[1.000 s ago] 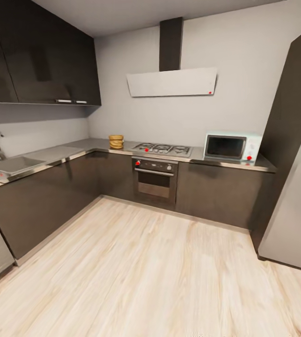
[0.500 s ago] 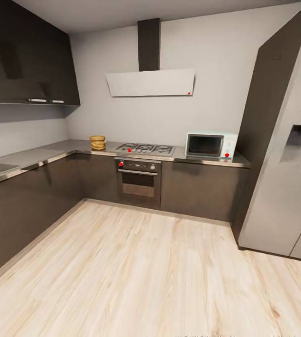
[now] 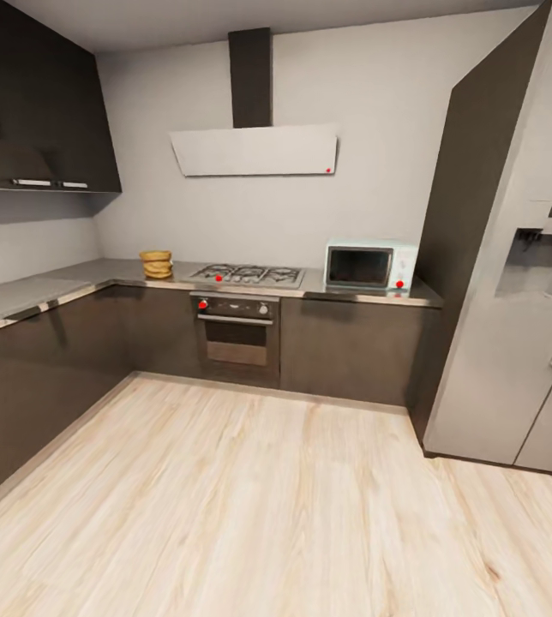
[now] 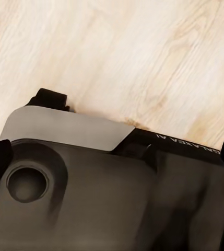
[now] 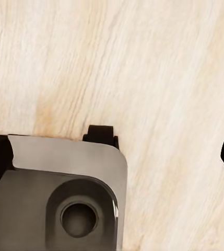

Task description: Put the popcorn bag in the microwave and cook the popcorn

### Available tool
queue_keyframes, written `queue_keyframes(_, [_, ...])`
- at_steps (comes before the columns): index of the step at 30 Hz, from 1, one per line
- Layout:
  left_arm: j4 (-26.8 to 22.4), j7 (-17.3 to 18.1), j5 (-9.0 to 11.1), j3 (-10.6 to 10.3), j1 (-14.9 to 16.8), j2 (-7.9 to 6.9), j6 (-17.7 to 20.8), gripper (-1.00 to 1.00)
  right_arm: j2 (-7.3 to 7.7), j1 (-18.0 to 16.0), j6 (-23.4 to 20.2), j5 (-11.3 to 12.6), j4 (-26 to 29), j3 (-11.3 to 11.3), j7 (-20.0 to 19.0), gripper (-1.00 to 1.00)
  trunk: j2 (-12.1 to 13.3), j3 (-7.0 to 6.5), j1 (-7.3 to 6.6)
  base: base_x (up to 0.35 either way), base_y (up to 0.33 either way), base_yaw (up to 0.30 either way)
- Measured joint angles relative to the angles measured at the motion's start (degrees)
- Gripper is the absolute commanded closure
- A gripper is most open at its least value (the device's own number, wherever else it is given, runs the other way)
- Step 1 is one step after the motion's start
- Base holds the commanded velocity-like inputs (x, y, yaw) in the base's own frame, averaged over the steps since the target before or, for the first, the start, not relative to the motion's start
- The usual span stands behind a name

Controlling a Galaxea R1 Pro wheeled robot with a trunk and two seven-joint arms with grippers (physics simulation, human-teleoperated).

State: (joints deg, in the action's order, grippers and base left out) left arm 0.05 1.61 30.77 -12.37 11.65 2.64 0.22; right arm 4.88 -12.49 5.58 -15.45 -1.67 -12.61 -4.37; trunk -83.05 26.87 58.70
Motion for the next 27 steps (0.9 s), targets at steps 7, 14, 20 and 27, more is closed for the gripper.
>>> queue_keyframes(7, [0.0, 0.0, 0.0, 0.0, 0.0, 0.00, 0.0, -1.00, -0.07, 0.0, -0.2, 0.0, 0.0, 0.0, 0.0, -1.00, 0.0, 0.00, 0.00, 0.319, 0.000, 0.000])
queue_keyframes(14, [0.0, 0.0, 0.0, 0.0, 0.0, 0.00, 0.0, -1.00, -0.03, 0.0, -0.3, 0.0, 0.0, 0.0, 0.1, -1.00, 0.0, 0.00, 0.00, 0.320, 0.000, 0.000])
queue_keyframes(20, [0.0, 0.0, 0.0, 0.0, 0.0, 0.00, 0.0, -1.00, 0.01, 0.0, -0.3, 0.0, 0.0, 0.0, 0.3, -1.00, 0.0, 0.00, 0.00, 0.321, 0.000, 0.000])
queue_keyframes(27, [0.0, 0.0, 0.0, 0.0, 0.0, -0.08, 0.0, -1.00, 0.01, 0.0, -0.3, 0.0, 0.0, 0.0, 0.3, -1.00, 0.0, 0.00, 0.00, 0.321, 0.000, 0.000])
